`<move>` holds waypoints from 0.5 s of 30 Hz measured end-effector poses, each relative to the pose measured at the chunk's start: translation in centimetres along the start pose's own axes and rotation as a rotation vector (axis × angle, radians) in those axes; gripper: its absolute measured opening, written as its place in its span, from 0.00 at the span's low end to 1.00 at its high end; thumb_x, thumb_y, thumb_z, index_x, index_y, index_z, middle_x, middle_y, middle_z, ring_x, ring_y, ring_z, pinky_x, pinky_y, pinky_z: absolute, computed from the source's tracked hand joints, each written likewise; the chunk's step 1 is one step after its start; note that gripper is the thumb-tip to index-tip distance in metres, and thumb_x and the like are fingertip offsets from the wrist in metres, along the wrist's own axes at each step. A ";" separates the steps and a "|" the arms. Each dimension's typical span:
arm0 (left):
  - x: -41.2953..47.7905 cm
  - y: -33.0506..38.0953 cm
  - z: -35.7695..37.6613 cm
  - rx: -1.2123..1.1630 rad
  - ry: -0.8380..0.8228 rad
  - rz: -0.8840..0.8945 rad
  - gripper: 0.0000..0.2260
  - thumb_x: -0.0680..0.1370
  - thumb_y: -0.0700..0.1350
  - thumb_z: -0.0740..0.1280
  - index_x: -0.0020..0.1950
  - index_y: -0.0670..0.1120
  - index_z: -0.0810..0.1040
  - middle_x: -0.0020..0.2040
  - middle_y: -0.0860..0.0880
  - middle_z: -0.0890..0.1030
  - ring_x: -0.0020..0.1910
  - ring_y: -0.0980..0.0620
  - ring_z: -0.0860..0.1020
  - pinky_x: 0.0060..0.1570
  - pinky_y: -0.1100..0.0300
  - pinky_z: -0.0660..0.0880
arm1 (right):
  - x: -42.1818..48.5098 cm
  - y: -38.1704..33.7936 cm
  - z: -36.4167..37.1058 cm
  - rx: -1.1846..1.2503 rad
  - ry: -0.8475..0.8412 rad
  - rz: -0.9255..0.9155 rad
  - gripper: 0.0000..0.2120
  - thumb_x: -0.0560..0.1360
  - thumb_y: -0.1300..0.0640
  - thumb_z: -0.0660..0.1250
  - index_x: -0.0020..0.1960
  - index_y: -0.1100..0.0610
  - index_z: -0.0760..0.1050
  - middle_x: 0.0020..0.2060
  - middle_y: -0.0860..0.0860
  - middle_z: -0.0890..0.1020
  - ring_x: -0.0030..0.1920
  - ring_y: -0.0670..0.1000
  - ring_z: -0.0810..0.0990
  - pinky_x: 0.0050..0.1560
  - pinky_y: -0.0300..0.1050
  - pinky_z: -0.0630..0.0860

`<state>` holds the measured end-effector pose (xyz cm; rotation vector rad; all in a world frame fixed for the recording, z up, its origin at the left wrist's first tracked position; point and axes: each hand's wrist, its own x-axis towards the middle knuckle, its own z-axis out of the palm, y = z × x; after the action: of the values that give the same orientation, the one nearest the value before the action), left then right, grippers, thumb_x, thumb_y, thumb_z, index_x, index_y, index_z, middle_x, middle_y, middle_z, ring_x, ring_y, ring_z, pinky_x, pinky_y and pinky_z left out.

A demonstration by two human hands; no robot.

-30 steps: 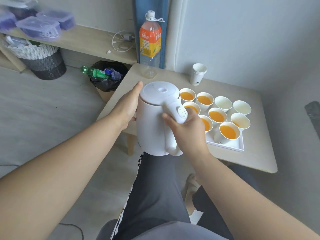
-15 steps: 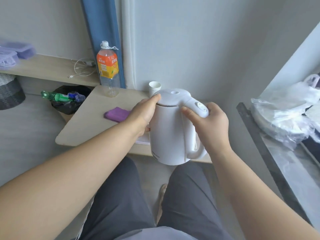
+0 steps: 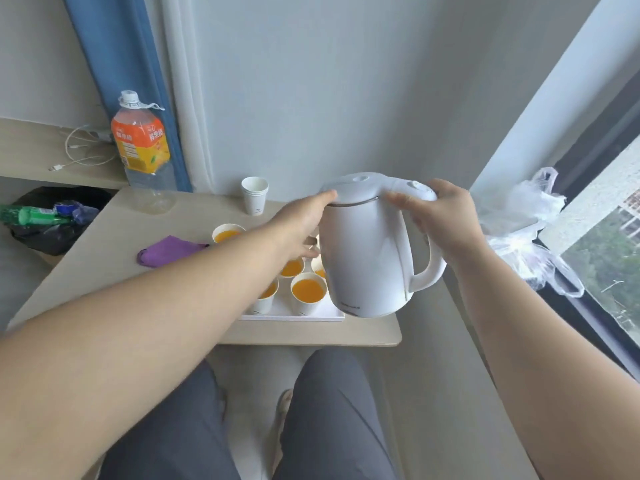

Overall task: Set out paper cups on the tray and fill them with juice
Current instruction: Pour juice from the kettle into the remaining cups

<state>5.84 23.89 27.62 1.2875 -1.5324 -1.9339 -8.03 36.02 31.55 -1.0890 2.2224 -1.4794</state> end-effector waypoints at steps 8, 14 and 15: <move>4.5 7.5 -0.4 0.696 0.034 0.518 0.20 0.78 0.49 0.66 0.69 0.51 0.72 0.67 0.50 0.73 0.63 0.52 0.73 0.55 0.66 0.64 | 5.8 0.3 -0.3 -0.005 -0.074 0.023 0.15 0.68 0.53 0.77 0.42 0.58 0.72 0.28 0.50 0.70 0.21 0.42 0.66 0.22 0.31 0.64; 7.2 7.5 0.5 0.756 -0.120 0.503 0.21 0.76 0.52 0.68 0.69 0.52 0.73 0.67 0.53 0.74 0.67 0.55 0.71 0.57 0.68 0.64 | 9.4 1.1 0.6 -0.065 -0.157 0.012 0.18 0.66 0.52 0.78 0.35 0.57 0.69 0.25 0.48 0.69 0.22 0.44 0.66 0.23 0.31 0.63; 7.5 7.3 0.5 0.770 -0.117 0.503 0.21 0.76 0.52 0.68 0.69 0.52 0.73 0.68 0.53 0.74 0.67 0.56 0.70 0.57 0.68 0.64 | 9.8 1.2 0.7 -0.075 -0.165 0.014 0.18 0.66 0.52 0.78 0.33 0.56 0.69 0.25 0.48 0.69 0.21 0.44 0.66 0.23 0.30 0.63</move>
<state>-0.35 16.08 31.00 0.8831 -2.5018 -1.1440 -14.86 28.94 32.01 -1.1704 2.1809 -1.2607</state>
